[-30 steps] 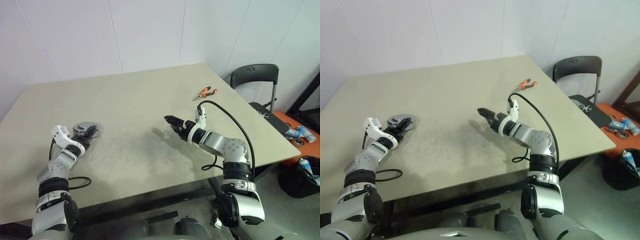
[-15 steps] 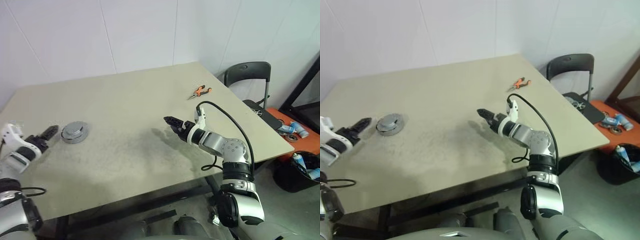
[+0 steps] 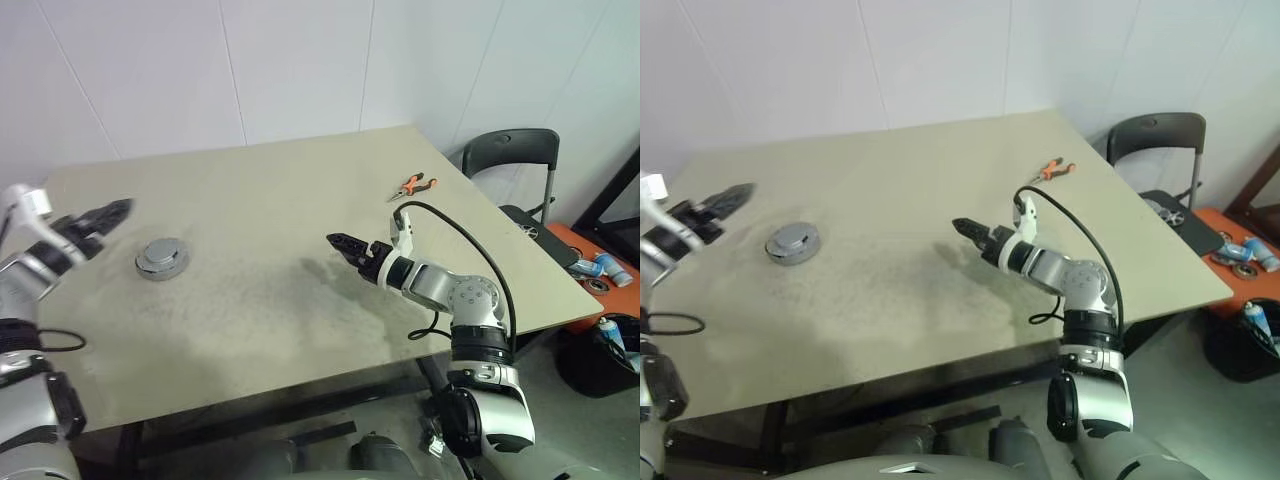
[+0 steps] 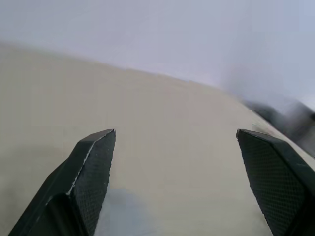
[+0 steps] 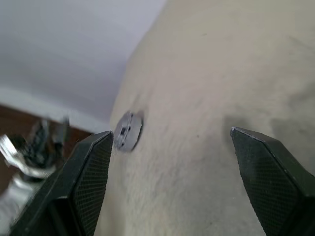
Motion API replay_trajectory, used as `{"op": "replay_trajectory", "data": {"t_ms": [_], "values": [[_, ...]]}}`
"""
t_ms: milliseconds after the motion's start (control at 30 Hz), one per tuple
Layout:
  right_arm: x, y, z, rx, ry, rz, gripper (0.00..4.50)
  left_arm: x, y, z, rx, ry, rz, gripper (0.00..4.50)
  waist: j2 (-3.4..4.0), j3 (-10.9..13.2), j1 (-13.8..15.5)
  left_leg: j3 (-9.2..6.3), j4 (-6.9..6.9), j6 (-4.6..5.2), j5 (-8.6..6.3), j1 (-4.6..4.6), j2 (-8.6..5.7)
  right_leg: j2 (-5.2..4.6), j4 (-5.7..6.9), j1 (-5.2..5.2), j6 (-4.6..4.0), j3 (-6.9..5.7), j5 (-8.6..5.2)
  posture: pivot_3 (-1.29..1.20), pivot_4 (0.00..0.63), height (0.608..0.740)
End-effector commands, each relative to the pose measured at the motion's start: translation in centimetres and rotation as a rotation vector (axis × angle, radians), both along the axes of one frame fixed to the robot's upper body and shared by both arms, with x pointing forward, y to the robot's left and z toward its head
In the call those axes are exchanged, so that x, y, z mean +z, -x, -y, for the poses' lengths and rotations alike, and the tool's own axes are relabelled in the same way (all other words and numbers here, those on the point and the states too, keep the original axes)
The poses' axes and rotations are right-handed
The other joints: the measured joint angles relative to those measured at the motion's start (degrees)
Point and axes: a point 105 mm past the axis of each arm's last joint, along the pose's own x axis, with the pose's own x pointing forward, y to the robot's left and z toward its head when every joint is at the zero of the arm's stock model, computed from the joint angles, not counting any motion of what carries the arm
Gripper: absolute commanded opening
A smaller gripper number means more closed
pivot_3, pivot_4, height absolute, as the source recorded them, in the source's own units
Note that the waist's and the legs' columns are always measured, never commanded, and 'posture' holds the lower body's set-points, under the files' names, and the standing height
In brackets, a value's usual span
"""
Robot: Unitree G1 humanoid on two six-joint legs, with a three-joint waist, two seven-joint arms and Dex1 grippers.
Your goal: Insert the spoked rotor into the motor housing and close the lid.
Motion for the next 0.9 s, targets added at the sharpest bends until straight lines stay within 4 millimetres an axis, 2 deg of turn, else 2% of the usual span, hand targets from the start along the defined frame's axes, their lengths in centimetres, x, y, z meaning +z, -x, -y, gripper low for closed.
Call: {"op": "replay_trajectory", "data": {"t_ms": [33, 133, 200, 267, 333, 433, 533, 900], "values": [[2.7, 0.3, 0.3, 0.055, 0.094, 0.157, 4.00, 2.4, 0.7, 7.2, -0.270, -0.043, 0.085, 4.18, 0.01, 0.0, -0.1, 0.00, -0.02, 0.01, 0.00, -0.01, 0.01, 0.01, 0.00, -0.04, 0.00, 0.01, 0.00, 0.00, 0.000, 0.740], [3.1, 0.6, 0.6, 0.086, 0.190, 0.222, 4.00, 1.7, 1.2, 10.1, -0.355, -0.057, 0.068, 4.18, 0.01, 0.0, -0.8, 0.02, -0.09, 0.02, 0.01, -0.02, 0.05, 0.04, 0.00, -0.11, 0.00, 0.01, 0.00, 0.00, 0.000, 0.740], [4.1, 0.7, 1.2, 0.106, 0.286, 0.305, 4.00, -0.1, 1.5, 12.4, -0.429, -0.098, 0.025, 4.18, 0.07, 0.0, -1.2, 0.01, -0.13, 0.13, 0.09, -0.01, 0.07, 0.06, 0.05, -0.15, -0.01, 0.01, -0.01, 0.00, 0.000, 0.740], [4.8, 0.8, 2.0, 0.114, 0.362, 0.369, 4.00, -1.4, 1.9, 13.9, -0.480, -0.125, 0.003, 4.18, 0.16, 0.0, -1.2, 0.07, -0.12, 0.14, 0.09, 0.00, 0.08, 0.05, 0.03, -0.14, -0.01, 0.02, -0.01, 0.00, 0.000, 0.740], [5.4, 0.8, 2.9, 0.106, 0.412, 0.406, 4.00, -1.7, 2.3, 14.8, -0.515, -0.121, -0.004, 4.18, 0.12, 0.1, -1.1, 0.07, -0.11, 0.15, 0.10, 0.00, 0.08, 0.05, 0.02, -0.13, 0.00, 0.02, -0.01, 0.00, 0.000, 0.740], [5.9, 0.8, 4.3, 0.071, 0.433, 0.416, 4.00, -1.6, 2.4, 15.0, -0.517, -0.091, -0.010, 4.18, 0.02, 0.1, -1.0, 0.05, -0.04, 0.15, 0.10, -0.03, 0.08, 0.05, 0.02, -0.12, 0.00, -0.01, -0.01, 0.00, 0.000, 0.740], [5.7, 1.0, 4.9, 0.060, 0.446, 0.410, 4.00, -1.7, 2.5, 14.9, -0.519, -0.093, -0.013, 4.18, 0.03, 0.1, -0.8, 0.05, 0.02, 0.16, 0.10, -0.04, 0.08, 0.05, 0.00, -0.08, 0.00, -0.01, -0.02, 0.00, 0.000, 0.740], [4.8, 1.6, 4.3, 0.077, 0.432, 0.389, 4.00, -1.4, 2.5, 14.4, -0.493, -0.096, -0.014, 4.18, 0.02, 0.1, 0.9, 0.05, 0.07, 0.16, 0.10, -0.04, 0.08, 0.05, -0.01, -0.05, -0.01, -0.01, -0.02, 0.00, 0.000, 0.740]]}}
